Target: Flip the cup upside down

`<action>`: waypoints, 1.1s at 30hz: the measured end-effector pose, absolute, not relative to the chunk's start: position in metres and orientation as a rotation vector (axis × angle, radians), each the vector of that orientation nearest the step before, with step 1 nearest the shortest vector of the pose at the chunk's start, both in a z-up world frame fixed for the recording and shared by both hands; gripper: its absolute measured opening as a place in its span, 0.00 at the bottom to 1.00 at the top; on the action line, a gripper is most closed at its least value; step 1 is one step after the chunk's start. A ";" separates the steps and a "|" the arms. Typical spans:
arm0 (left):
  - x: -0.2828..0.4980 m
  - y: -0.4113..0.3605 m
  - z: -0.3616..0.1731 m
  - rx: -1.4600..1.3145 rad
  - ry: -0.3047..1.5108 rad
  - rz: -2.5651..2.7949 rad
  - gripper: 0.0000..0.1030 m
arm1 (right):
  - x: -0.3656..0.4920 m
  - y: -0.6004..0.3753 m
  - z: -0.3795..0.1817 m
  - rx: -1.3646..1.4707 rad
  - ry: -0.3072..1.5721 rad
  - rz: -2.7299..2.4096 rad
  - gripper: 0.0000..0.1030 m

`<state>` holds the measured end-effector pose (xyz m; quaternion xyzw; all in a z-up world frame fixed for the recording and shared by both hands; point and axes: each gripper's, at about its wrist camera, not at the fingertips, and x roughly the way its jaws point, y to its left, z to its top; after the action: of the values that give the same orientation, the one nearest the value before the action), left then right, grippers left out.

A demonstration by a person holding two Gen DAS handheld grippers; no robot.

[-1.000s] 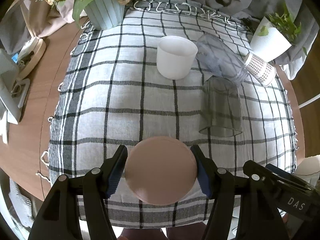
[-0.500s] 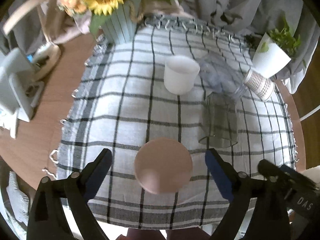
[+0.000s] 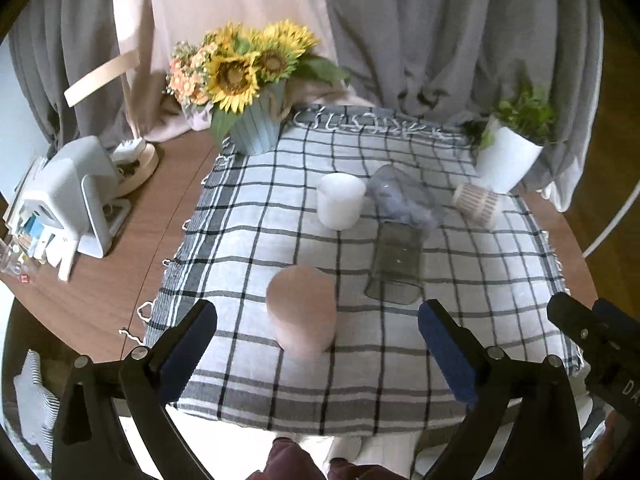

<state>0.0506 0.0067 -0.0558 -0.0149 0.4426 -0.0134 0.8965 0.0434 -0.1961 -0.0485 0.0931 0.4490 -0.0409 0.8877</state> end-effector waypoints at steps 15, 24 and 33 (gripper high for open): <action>0.001 -0.012 -0.033 0.012 0.823 -0.016 1.00 | -0.012 -0.202 -0.021 0.145 0.810 -0.080 0.89; -0.007 -0.018 -0.030 0.013 0.813 -0.032 1.00 | -0.022 -0.203 -0.017 0.125 0.774 -0.092 0.89; -0.007 -0.018 -0.029 0.016 0.810 -0.032 1.00 | -0.021 -0.202 -0.018 0.120 0.790 -0.076 0.89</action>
<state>-0.0070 -0.0182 -0.0287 0.0076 0.3938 -0.0156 0.9190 -0.0209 -0.2018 -0.0183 0.0584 0.3847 -0.0369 0.9205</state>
